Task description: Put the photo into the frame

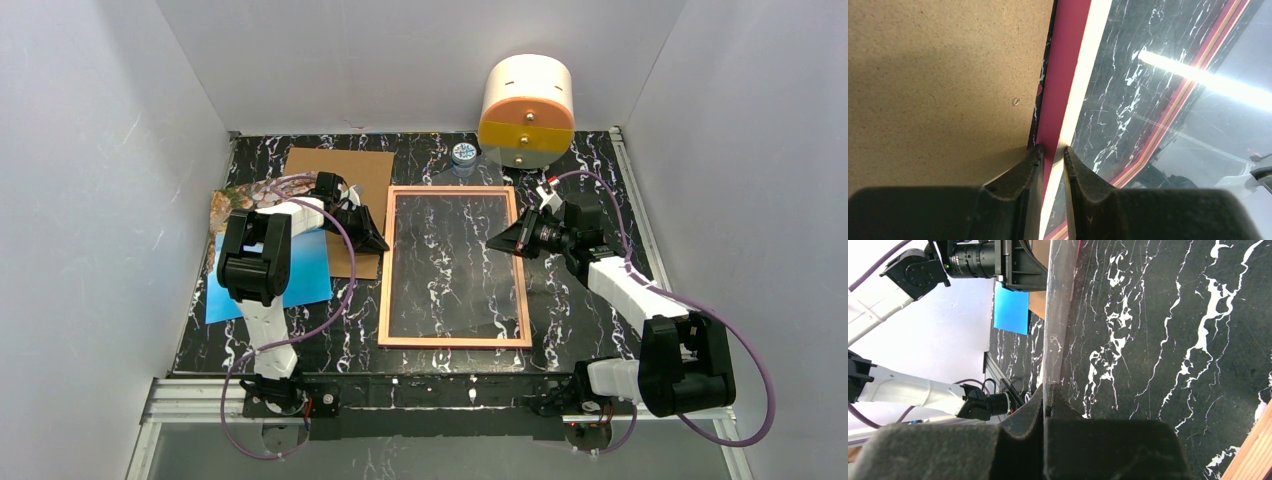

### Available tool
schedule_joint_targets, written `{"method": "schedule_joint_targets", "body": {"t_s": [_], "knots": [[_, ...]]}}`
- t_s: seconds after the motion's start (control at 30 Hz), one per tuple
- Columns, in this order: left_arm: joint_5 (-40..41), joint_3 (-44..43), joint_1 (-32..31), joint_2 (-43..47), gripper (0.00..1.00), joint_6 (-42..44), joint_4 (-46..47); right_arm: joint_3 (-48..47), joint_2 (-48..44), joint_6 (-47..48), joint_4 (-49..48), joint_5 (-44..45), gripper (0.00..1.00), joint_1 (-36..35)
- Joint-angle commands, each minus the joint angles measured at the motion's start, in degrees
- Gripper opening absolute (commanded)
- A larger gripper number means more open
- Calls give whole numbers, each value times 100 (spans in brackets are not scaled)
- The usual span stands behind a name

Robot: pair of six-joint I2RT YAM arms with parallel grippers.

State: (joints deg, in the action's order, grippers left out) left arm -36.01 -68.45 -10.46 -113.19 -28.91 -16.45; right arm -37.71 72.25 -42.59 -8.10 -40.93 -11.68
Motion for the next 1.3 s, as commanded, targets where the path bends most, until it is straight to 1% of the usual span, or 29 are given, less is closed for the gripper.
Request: {"method": "schedule_joint_targets", "body": {"t_s": [0.0,1.03,1.27], "knots": [[908,196,-79,-476,17,307,-410,-255,-4,-139,-398,-389,1,-3],[912,223,-79,-472,17,317,-412,-223,405,-751,-1009,-516,1,-20],[899,226,-79,-470,12,324,-412,-273,519,-870,-844,-369,1,-34]]}}
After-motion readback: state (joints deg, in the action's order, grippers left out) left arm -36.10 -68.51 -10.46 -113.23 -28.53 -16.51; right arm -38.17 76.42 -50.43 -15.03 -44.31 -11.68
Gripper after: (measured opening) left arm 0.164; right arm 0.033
